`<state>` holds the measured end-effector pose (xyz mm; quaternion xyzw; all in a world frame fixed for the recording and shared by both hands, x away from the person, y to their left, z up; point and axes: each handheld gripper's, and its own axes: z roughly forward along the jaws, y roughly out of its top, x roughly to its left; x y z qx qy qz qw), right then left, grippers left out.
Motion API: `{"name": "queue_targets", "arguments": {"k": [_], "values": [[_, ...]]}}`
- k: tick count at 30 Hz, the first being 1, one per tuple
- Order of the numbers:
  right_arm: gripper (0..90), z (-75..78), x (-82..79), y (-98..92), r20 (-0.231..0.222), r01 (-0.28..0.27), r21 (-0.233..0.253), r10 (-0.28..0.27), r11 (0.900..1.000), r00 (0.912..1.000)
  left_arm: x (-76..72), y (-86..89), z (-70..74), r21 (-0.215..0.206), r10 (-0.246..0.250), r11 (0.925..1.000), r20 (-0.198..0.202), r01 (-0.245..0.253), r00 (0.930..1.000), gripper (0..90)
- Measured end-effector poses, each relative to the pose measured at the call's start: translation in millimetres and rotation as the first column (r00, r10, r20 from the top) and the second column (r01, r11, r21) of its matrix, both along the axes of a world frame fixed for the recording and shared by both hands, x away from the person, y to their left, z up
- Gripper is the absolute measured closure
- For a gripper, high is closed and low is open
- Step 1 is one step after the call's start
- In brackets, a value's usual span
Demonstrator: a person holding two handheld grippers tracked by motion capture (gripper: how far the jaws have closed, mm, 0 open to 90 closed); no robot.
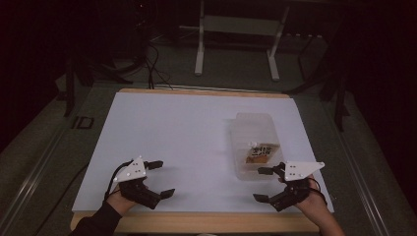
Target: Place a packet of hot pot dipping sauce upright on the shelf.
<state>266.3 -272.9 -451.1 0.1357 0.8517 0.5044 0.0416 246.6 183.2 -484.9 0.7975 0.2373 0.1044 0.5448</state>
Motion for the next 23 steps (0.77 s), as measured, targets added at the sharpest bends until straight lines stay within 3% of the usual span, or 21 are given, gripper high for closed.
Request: {"name": "queue_targets", "arguments": {"k": [7, 14, 17, 23], "values": [[18.3, -11.3, -0.1, -7.1, -0.027, 0.028, 0.020, -0.028, 0.999, 0.9993, 0.7, -0.5, -2.3, 0.008, -0.008, 0.9999, -0.001, 0.008, 1.0000, 0.7], [18.4, -17.4, -3.3, -13.1, 0.000, 0.060, 0.004, -0.060, 0.998, 0.9982, 0.4, -2.1, -3.2, 0.010, -0.015, 0.9998, 0.000, 0.015, 0.9999, 0.7], [20.1, -16.4, -3.3, -14.5, 0.000, 0.065, 0.024, -0.065, 0.998, 0.9979, 0.0, -2.3, -2.7, 0.007, -0.018, 0.9998, 0.002, 0.018, 0.9998, 0.7], [20.1, -15.4, -3.9, -13.2, 0.017, 0.057, 0.015, -0.057, 0.998, 0.9982, 0.3, -3.7, -3.5, 0.013, -0.020, 0.9997, -0.001, 0.020, 0.9998, 0.7]]}}
